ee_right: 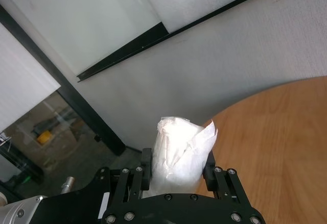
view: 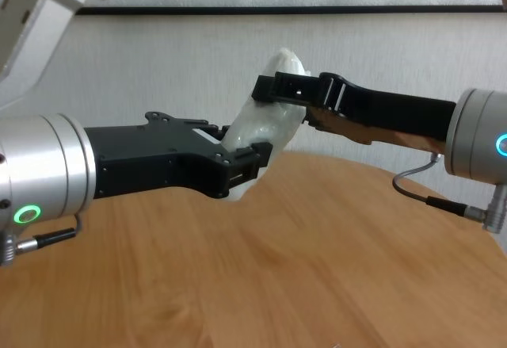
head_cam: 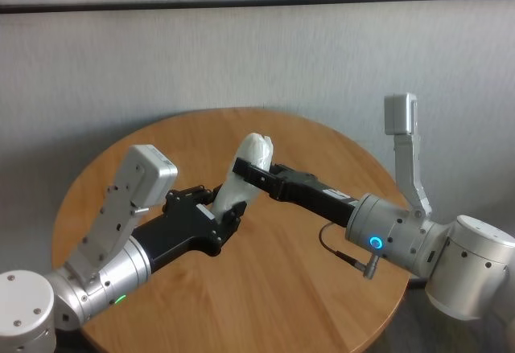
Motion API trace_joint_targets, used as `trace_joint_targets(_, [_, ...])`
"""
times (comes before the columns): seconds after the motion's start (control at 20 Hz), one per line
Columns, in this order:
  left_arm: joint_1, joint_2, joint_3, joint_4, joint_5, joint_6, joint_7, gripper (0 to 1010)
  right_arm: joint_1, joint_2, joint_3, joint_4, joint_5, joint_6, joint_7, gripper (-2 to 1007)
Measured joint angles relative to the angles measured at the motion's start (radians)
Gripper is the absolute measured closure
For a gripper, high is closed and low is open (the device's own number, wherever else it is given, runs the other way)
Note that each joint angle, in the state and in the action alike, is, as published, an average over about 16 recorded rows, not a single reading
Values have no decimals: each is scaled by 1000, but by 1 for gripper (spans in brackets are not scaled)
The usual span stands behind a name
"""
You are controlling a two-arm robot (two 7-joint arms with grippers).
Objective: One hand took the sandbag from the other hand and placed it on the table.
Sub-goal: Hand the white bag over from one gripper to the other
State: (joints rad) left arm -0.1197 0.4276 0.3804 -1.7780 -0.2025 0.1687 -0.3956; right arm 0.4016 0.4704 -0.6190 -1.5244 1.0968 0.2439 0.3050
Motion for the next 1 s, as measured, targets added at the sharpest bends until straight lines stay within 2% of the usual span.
trace_joint_targets(1.0, [0,0,0,0,0,0,0,650,0,1,2,0,9,2,7,430])
